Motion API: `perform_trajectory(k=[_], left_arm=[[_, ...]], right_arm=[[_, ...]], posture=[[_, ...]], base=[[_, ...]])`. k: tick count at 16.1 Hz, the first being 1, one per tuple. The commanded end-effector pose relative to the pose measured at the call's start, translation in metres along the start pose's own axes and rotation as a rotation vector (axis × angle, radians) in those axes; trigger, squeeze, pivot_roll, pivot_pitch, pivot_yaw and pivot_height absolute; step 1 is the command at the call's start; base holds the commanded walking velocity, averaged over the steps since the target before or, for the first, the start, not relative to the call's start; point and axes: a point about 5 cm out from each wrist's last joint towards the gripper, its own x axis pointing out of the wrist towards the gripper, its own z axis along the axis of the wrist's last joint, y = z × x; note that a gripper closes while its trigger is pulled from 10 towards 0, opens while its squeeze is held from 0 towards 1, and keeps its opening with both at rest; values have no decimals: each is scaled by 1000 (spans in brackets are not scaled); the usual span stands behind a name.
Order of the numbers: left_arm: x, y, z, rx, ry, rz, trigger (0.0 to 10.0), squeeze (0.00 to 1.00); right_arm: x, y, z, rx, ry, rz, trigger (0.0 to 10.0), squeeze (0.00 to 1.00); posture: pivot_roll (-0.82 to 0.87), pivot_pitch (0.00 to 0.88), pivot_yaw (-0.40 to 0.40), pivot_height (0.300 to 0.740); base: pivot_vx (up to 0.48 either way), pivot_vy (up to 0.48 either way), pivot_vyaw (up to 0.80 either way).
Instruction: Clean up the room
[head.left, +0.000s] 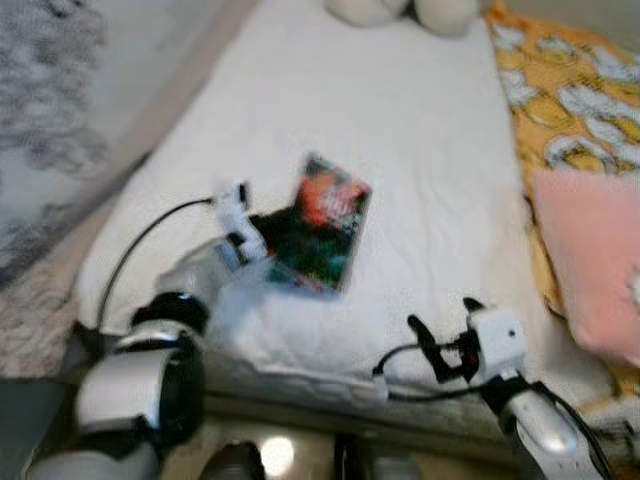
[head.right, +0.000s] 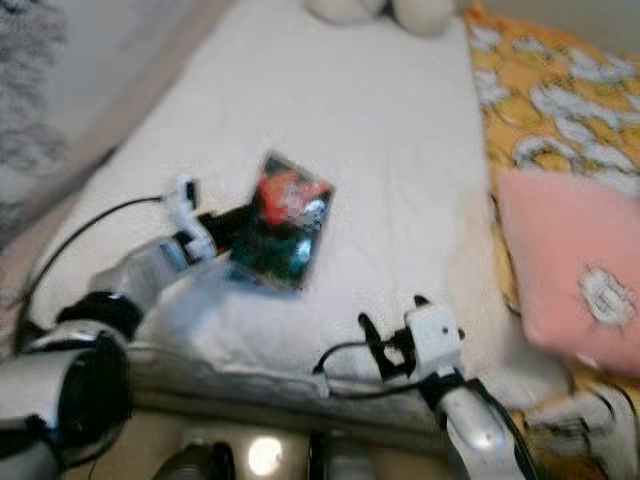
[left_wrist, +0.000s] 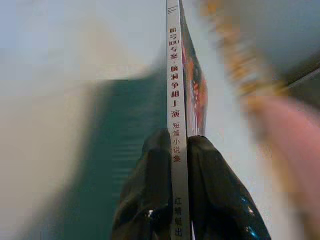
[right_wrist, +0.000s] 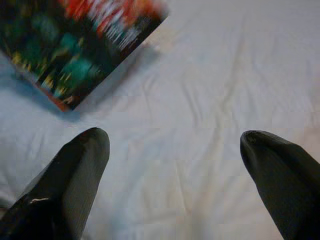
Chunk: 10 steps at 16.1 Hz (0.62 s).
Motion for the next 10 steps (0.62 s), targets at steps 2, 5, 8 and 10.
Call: perform_trajectory(k=[2, 5, 8, 10], left_arm=[[-11, 20, 14, 74, -52, 129, 10000, 0], [0, -20, 67, 203, -196, -154, 10000, 0], [-4, -44, 93, 141, -287, -378, 10000, 0], [-7, -56, 100, 151, -303, -481, 10000, 0]], right_arm=[[-4, -5, 8, -6, -9, -15, 10000, 0], [-5, -3, 6, 1, 3, -20, 10000, 0], [-2, 5, 4, 7, 13, 8, 10000, 0], [0, 4, 4, 8, 17, 7, 10000, 0]], posture=[[-216, 211, -85, 740], [-201, 194, -81, 740], [-184, 177, -82, 740], [-176, 170, -79, 740]], base=[[0, 0, 0], [0, 0, 0], [0, 0, 0], [0, 0, 0]])
